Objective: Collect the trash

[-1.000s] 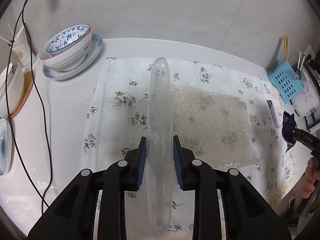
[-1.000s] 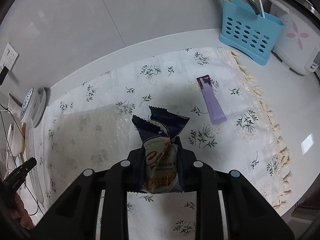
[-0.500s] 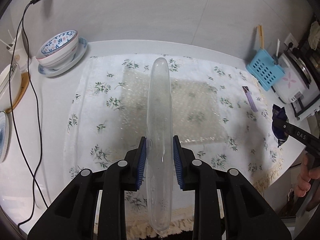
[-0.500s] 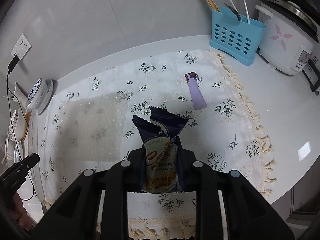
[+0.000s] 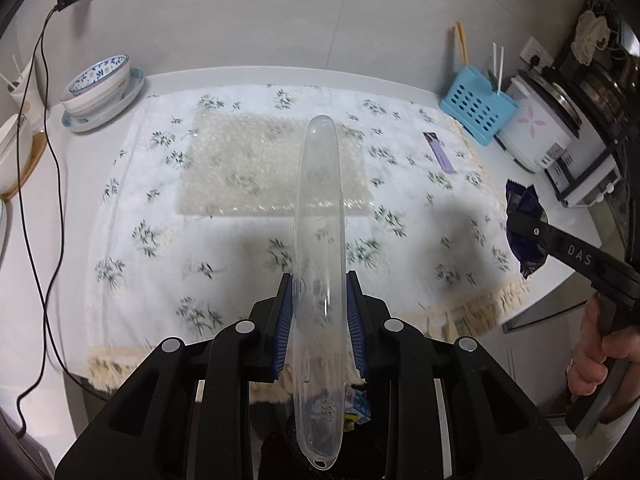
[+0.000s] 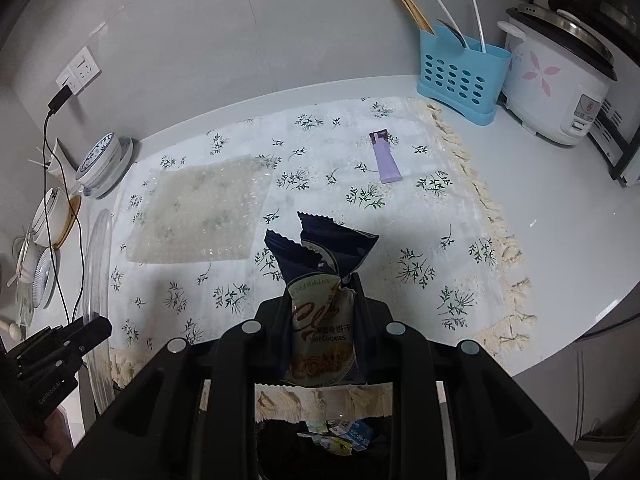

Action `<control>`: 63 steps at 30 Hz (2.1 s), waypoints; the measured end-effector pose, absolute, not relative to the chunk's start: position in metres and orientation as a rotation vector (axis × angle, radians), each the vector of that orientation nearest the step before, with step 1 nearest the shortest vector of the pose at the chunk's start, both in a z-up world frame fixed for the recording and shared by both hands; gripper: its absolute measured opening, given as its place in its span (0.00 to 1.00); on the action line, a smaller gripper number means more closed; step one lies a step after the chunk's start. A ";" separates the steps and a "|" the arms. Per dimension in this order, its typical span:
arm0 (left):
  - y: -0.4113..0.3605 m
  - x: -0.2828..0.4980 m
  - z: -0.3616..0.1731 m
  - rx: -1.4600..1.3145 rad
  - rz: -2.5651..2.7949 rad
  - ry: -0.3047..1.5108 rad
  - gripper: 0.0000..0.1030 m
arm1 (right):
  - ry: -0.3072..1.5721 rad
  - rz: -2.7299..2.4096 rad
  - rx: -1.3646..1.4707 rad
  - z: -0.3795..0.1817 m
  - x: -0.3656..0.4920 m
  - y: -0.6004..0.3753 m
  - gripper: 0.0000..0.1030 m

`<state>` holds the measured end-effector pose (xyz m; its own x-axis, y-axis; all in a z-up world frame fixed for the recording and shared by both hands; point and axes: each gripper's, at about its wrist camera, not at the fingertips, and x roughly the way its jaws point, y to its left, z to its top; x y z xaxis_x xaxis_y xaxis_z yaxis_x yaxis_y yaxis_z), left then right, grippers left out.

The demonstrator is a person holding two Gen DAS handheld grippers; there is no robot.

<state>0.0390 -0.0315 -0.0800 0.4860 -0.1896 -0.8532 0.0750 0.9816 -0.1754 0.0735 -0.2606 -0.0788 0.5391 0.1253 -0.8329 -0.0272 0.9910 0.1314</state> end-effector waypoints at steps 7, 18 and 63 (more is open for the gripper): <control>-0.046 0.003 -0.086 -0.138 -0.183 1.062 0.24 | 0.979 0.121 0.092 -0.075 0.039 -0.261 0.22; -0.067 -0.048 -0.101 -0.144 -0.226 1.099 0.24 | 1.022 0.125 0.072 -0.101 -0.004 -0.271 0.22; -0.145 -0.133 -0.273 -0.060 -0.334 1.226 0.24 | 1.214 0.107 0.061 -0.250 -0.119 -0.319 0.22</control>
